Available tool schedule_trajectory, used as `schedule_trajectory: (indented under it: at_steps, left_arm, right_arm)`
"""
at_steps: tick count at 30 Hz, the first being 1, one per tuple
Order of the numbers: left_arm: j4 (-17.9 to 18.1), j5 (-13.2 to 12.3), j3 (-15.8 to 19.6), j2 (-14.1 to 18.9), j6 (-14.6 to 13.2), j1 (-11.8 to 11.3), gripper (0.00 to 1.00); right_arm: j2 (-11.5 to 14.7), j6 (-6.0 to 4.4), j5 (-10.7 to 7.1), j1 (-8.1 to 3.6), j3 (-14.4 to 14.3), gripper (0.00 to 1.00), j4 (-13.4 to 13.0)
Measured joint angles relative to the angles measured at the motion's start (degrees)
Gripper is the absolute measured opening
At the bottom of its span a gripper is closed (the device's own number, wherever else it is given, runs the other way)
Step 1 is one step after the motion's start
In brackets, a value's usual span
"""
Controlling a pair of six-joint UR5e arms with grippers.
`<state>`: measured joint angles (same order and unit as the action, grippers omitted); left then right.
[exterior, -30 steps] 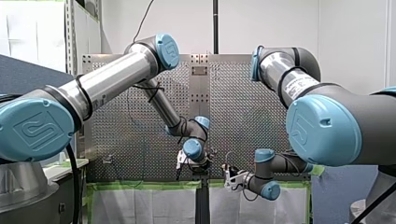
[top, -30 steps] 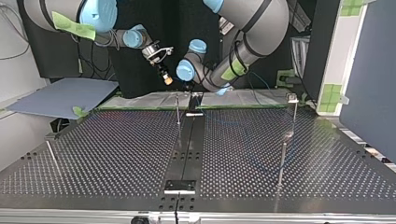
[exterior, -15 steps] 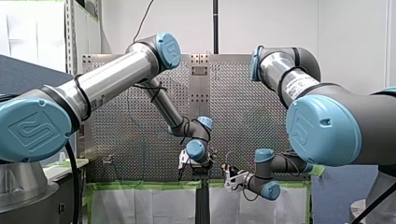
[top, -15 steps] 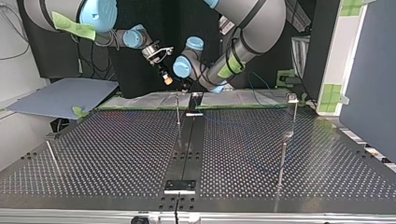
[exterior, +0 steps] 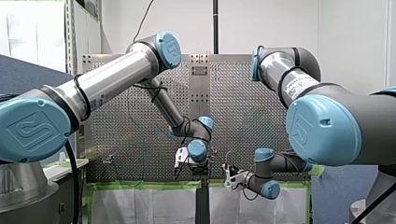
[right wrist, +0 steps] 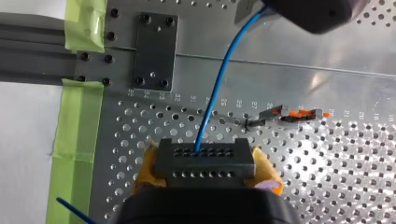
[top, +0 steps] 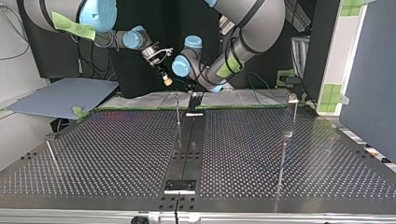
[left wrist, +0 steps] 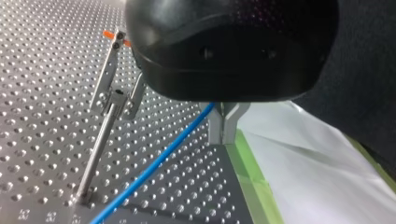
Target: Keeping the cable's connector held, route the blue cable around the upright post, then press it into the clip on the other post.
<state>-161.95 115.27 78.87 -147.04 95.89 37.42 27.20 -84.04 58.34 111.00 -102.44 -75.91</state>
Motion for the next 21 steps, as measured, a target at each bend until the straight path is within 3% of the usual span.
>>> schedule_trajectory:
  at_steps: [9,21]
  left_arm:
    - [2.17,4.25,0.01,-0.02,-1.47,0.92,0.08]
    - [4.64,4.74,0.01,-0.01,-4.76,1.78,0.08]
  right_arm:
    - [0.01,0.00,0.27,-0.37,1.31,0.00,1.36]
    - [0.08,0.00,-0.66,-1.35,2.23,0.00,1.88]
